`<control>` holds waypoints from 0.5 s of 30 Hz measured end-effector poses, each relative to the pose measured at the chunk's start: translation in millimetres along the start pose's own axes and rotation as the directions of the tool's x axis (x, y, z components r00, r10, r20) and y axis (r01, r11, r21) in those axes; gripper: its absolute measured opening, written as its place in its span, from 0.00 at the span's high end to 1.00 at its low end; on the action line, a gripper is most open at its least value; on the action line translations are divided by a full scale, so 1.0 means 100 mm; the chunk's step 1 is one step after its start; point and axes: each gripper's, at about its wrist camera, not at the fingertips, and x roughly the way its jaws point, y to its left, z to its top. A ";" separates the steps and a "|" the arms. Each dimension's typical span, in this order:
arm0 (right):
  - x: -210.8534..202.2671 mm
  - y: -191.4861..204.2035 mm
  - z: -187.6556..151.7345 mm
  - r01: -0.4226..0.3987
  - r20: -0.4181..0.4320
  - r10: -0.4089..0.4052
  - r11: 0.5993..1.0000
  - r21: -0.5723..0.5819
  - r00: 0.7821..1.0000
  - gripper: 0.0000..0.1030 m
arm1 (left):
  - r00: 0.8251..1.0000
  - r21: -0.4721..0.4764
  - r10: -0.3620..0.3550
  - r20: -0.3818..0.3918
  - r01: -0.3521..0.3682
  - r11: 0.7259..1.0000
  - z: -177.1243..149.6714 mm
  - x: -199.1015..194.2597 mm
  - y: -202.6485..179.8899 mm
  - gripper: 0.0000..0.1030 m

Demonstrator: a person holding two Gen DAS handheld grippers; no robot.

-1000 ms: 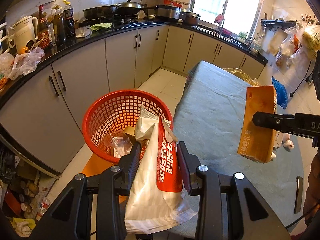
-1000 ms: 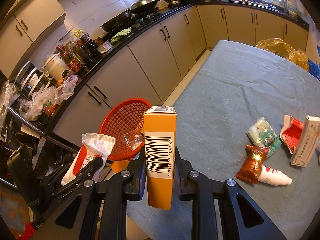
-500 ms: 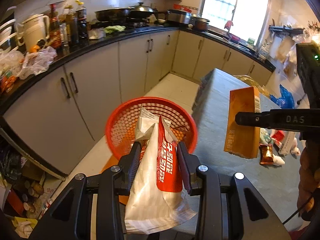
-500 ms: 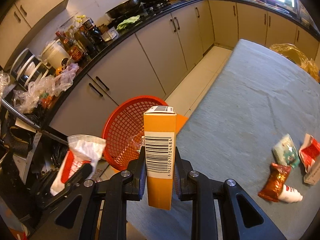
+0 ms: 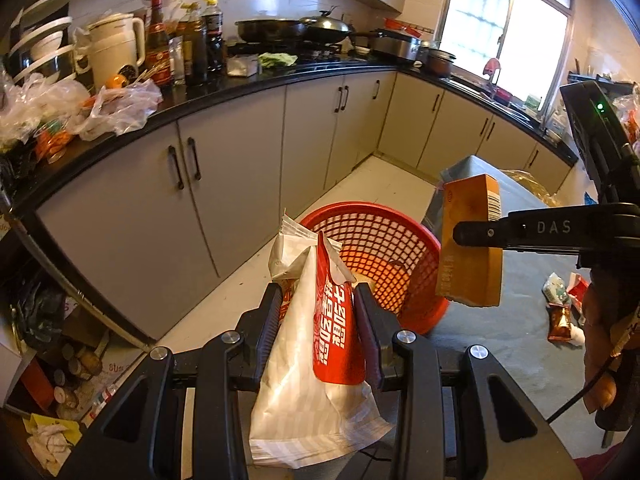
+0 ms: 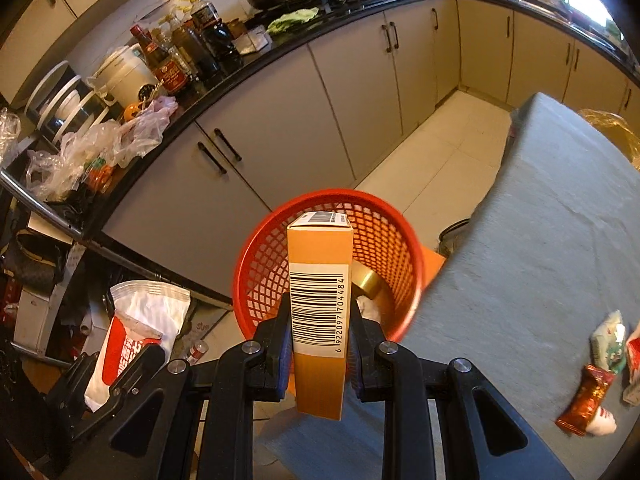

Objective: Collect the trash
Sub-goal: 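Carry the snack bag and orange box over the orange wastebasket and release both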

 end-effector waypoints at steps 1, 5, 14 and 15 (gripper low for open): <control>0.05 0.01 0.01 -0.001 -0.009 0.001 1.000 0.005 1.000 0.76 | 1.000 -0.002 0.003 -0.002 -0.003 1.000 0.00 0.00 0.03 0.65; 0.22 0.04 0.06 0.001 -0.037 -0.001 1.000 0.014 0.999 0.76 | 1.000 -0.010 0.016 -0.012 -0.017 1.000 -0.03 0.02 0.11 0.65; 0.44 0.05 0.16 0.028 -0.072 -0.026 0.999 0.023 0.997 0.76 | 0.999 -0.045 0.034 -0.027 -0.035 0.998 -0.07 0.07 0.30 0.65; 0.45 0.04 0.16 0.035 -0.077 -0.033 0.999 0.026 0.996 0.76 | 0.999 -0.048 0.034 -0.027 -0.035 0.998 -0.07 0.07 0.31 0.65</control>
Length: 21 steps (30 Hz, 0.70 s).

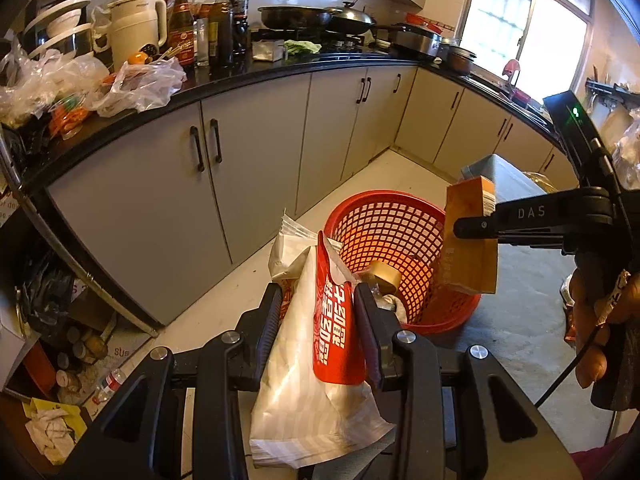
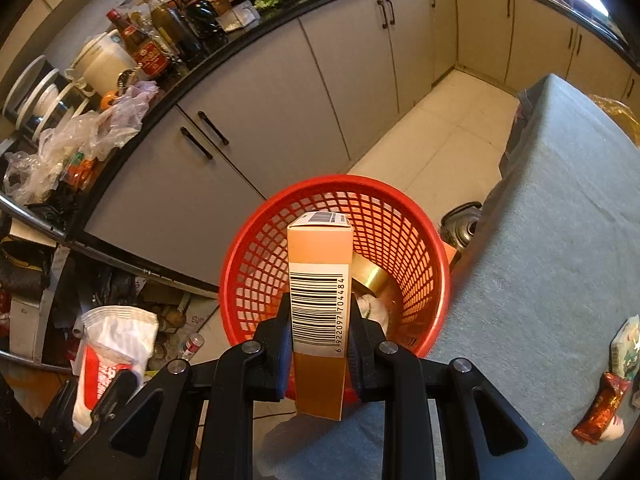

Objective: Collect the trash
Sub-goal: 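Carry the snack bag and orange box over the orange wastebasket and release both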

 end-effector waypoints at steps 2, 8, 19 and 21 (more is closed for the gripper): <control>0.03 -0.01 0.01 0.017 -0.010 -0.017 1.000 -0.004 1.000 0.77 | 1.000 -0.001 -0.002 0.005 0.002 1.000 0.01 0.01 0.00 0.65; 0.12 -0.06 0.04 0.031 -0.037 -0.030 0.999 0.013 0.999 0.76 | 0.999 0.024 -0.034 0.010 0.034 0.999 0.08 0.06 -0.13 0.65; 0.26 -0.20 0.06 0.009 -0.053 -0.005 0.998 0.061 0.999 0.76 | 0.998 0.018 -0.064 -0.017 0.064 0.998 0.09 0.20 -0.16 0.65; 0.22 -0.25 0.06 -0.005 -0.042 0.008 0.997 0.073 0.999 0.76 | 0.997 0.012 -0.077 -0.026 0.077 0.997 0.12 0.27 -0.17 0.65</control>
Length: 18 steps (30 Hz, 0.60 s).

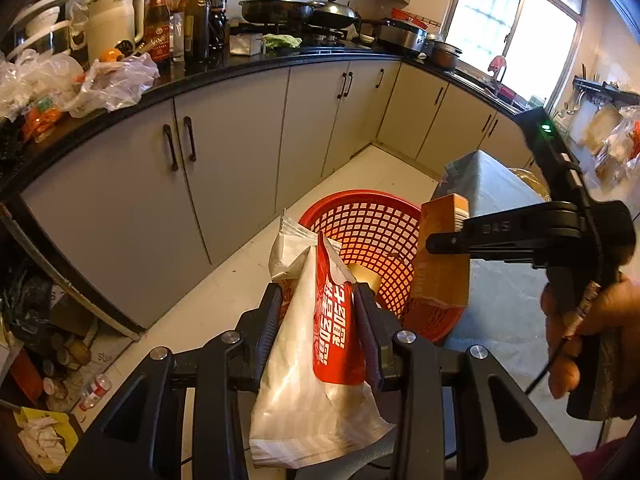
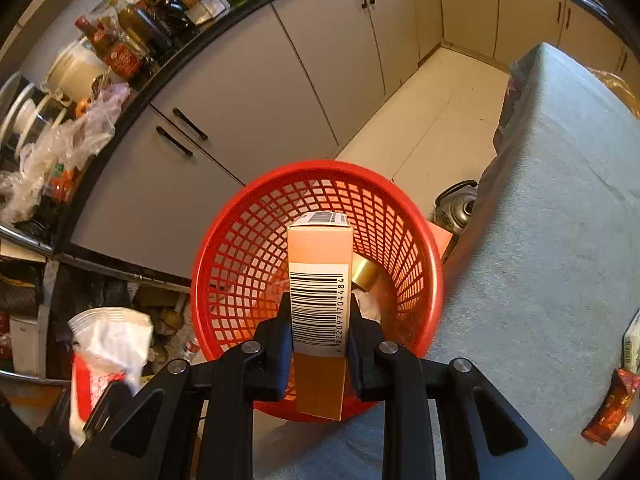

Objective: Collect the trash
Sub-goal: 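Carry the snack bag and orange box over the orange wastebasket and release both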

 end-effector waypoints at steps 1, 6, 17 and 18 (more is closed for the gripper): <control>-0.02 -0.02 0.00 -0.007 0.007 0.007 1.000 0.006 1.000 0.76 | 1.000 -0.004 -0.009 -0.009 0.009 1.000 0.02 0.05 -0.01 0.65; -0.20 -0.18 0.03 -0.035 0.059 0.033 0.999 0.035 0.998 0.76 | 0.997 0.003 -0.063 -0.054 0.063 0.998 0.12 0.34 -0.13 0.65; -0.32 -0.26 0.10 -0.050 0.118 0.044 0.997 0.051 0.992 0.76 | 0.993 0.029 -0.093 -0.071 0.095 0.995 0.45 0.74 -0.28 0.65; -0.32 -0.25 0.12 -0.050 0.119 0.044 0.998 0.048 0.992 0.76 | 0.993 0.033 -0.096 -0.070 0.098 0.995 0.47 0.75 -0.30 0.64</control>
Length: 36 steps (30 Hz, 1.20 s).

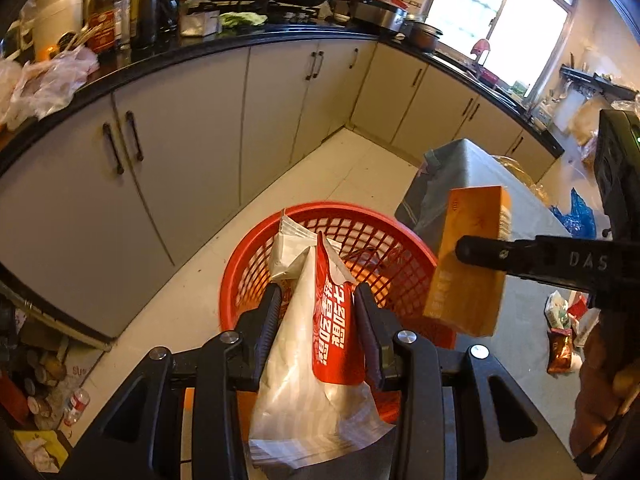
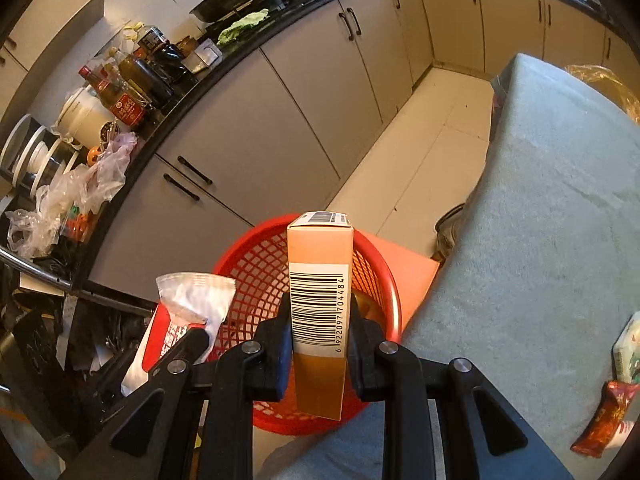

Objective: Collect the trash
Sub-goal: 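Carry the snack bag and orange box over the orange wastebasket and release both, then return both open tools to the table and grasp the red chip bag with the left tool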

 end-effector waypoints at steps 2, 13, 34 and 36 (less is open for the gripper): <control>0.03 0.02 0.03 -0.003 -0.001 0.003 1.000 -0.001 1.000 0.75 | 1.000 -0.003 0.003 0.011 -0.003 1.000 0.05 0.00 -0.01 0.55; -0.24 -0.09 -0.04 -0.005 0.021 0.004 0.999 0.046 1.000 0.72 | 0.997 -0.007 -0.011 0.079 0.011 1.000 0.04 -0.33 0.00 0.40; -0.66 -0.06 -0.81 0.062 0.008 -0.062 0.998 -0.031 0.998 0.63 | 0.978 0.042 0.160 0.137 -0.167 0.985 -0.56 -1.12 -0.14 0.34; -0.70 -0.11 -0.84 0.066 0.005 -0.065 0.997 -0.047 0.998 0.63 | 0.975 0.044 0.171 0.144 -0.179 0.983 -0.64 -1.18 -0.25 0.34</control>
